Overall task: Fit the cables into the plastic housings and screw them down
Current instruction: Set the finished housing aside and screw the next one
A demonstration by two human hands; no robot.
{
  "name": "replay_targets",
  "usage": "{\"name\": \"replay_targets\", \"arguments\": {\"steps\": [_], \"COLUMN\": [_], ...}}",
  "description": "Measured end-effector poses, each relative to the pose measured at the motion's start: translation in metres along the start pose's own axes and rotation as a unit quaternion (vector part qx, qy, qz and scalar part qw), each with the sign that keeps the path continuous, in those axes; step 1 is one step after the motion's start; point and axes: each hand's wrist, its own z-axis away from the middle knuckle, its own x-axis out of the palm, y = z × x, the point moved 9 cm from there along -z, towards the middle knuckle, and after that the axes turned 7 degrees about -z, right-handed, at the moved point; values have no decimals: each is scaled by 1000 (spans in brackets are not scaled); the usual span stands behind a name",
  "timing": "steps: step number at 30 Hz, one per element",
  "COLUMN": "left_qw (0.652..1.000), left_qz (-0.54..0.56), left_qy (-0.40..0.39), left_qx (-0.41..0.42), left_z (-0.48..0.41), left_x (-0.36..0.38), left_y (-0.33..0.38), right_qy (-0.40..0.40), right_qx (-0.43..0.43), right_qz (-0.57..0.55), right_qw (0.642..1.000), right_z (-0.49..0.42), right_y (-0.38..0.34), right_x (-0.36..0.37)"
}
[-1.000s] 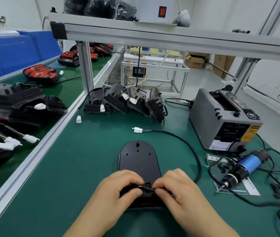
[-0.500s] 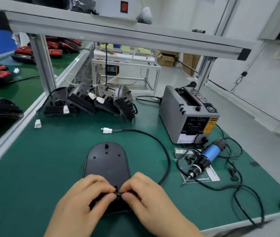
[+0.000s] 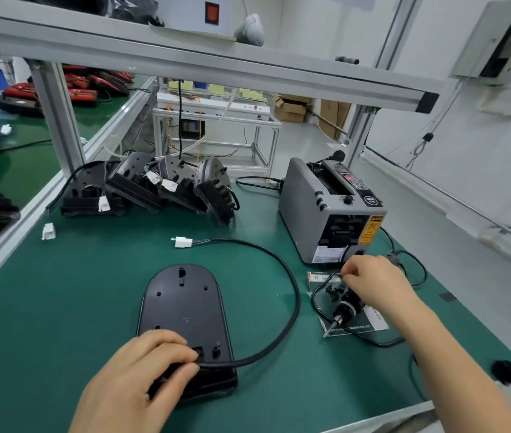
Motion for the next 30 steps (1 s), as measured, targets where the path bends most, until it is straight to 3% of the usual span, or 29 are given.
{"name": "replay_targets", "arguments": {"steps": [6,11,22,24,26,27,30], "left_qw": [1000,1000,999,999,999,998,997], "left_qz": [-3,-5,-12,-19,-20,-19,8], "left_qy": [1,-9,-28,-35,-40,-42,-57], "left_qx": [-3,-6,-16,-20,-29,-33,-59], "left_z": [1,0,-1,-1,-1,-1,-1], "left_x": [0,0,-1,0,0,1,3], "left_y": [0,0,0,1,1,0,-4], "right_qy": [-6,-23,30,68,55,21,-87], "right_qx": [-10,1,11,-35,-85,-95,-119], "right_qz": [190,276,262,182,-21,-152,-438], "right_qw": [982,961,965,980,995,984,887], "right_z": [-11,-15,-5,4,20,31,71], "right_y": [-10,-23,-26,-40,-63,-77,-126], "right_x": [17,22,0,-15,-21,-17,0]}}
